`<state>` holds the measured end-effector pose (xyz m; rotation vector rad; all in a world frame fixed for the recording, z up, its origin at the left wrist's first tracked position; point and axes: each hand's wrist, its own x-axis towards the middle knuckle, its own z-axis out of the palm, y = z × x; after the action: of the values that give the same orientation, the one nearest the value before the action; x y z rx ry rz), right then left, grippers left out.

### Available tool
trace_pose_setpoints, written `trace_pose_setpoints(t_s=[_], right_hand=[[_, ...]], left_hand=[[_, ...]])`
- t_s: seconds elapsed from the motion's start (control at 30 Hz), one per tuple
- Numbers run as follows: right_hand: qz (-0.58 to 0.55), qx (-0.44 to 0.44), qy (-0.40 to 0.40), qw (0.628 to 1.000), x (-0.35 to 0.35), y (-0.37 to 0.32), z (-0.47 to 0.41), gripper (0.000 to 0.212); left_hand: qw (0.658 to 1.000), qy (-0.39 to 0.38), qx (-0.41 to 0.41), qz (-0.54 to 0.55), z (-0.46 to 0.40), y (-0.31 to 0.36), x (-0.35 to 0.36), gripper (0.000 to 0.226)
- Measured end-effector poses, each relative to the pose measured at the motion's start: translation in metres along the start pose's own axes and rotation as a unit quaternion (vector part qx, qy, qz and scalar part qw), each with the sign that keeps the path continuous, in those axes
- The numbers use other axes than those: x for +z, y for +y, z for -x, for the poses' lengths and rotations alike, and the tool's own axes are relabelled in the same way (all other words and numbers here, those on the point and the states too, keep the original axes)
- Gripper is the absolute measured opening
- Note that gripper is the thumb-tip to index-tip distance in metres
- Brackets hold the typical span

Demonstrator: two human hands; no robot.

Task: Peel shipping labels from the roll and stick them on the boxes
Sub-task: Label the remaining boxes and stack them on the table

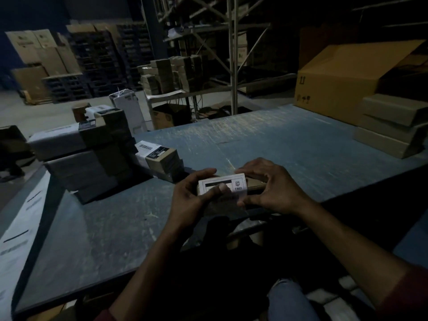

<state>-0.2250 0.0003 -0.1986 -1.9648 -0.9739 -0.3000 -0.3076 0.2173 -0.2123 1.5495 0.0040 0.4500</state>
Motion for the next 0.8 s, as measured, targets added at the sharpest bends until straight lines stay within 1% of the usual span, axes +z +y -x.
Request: trace_pose_setpoints(t_s=[0.13, 0.27, 0.37, 0.43, 0.5, 0.57, 0.6, 0.7, 0.77, 0.8], right_hand=[[-0.003, 0.019, -0.021, 1.000, 0.006, 0.000, 0.003, 0.066], [-0.016, 0.041, -0.042, 0.998, 0.014, -0.001, 0.011, 0.066], [-0.049, 0.088, -0.051, 0.994, 0.018, -0.005, 0.011, 0.068], [-0.040, 0.114, -0.024, 0.992, 0.024, -0.006, 0.010, 0.061], [-0.045, 0.133, 0.006, 0.990, 0.029, -0.006, 0.008, 0.048], [-0.064, 0.140, 0.018, 0.988, 0.032, -0.004, 0.005, 0.032], [-0.075, 0.147, 0.018, 0.986, 0.033, -0.002, 0.003, 0.028], [-0.102, 0.178, 0.016, 0.979, 0.036, 0.002, -0.002, 0.030], [-0.079, 0.194, 0.021, 0.978, 0.039, 0.002, -0.004, 0.030], [-0.058, 0.197, 0.026, 0.978, 0.039, 0.000, -0.004, 0.027]], left_hand=[[1.000, 0.003, -0.003, -0.004, 0.010, -0.004, 0.001, 0.052], [1.000, 0.004, -0.022, 0.002, 0.018, -0.015, -0.003, 0.048], [0.999, 0.005, -0.036, 0.004, 0.021, -0.018, -0.006, 0.046], [0.999, 0.016, -0.048, 0.005, 0.020, -0.017, -0.005, 0.041], [0.997, 0.031, -0.064, 0.011, 0.017, -0.017, -0.003, 0.035], [0.994, 0.054, -0.088, 0.041, 0.014, -0.015, -0.001, 0.026], [0.991, 0.064, -0.101, 0.054, 0.013, -0.014, 0.001, 0.024], [0.986, 0.070, -0.127, 0.081, 0.010, -0.010, 0.004, 0.020], [0.981, 0.074, -0.136, 0.113, 0.008, -0.009, 0.004, 0.021], [0.981, 0.073, -0.133, 0.119, 0.007, -0.010, 0.003, 0.022]])
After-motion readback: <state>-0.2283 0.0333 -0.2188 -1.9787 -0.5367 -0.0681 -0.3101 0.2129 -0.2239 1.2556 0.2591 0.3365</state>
